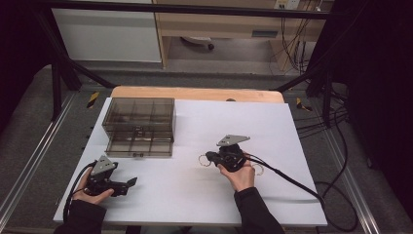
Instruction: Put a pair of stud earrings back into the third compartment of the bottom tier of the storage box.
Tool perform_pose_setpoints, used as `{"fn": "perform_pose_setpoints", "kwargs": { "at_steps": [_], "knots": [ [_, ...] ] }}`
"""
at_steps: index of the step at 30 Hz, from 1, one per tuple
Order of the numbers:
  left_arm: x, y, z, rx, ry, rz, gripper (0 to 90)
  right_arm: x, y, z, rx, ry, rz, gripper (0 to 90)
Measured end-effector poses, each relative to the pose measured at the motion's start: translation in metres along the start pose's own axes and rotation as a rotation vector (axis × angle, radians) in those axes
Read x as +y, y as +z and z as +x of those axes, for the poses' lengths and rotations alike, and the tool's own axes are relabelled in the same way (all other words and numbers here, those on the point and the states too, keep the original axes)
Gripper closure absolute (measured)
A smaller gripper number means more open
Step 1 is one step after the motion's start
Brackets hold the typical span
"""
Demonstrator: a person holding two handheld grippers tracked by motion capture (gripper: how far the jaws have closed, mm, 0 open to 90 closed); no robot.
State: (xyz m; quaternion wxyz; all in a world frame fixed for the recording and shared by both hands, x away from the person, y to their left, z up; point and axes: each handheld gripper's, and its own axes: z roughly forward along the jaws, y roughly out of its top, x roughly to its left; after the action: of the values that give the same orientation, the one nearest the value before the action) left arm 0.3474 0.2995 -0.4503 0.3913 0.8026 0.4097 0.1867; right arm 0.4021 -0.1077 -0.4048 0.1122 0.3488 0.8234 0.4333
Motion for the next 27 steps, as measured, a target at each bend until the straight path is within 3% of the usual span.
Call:
{"fn": "perform_pose_setpoints", "kwargs": {
  "at_steps": [27],
  "knots": [
    [0.000,-0.001,0.000,0.000,-0.001,-0.001,4.2,0.027,0.029,0.021,0.014,-0.035,-0.024,86.9]
  ]
}}
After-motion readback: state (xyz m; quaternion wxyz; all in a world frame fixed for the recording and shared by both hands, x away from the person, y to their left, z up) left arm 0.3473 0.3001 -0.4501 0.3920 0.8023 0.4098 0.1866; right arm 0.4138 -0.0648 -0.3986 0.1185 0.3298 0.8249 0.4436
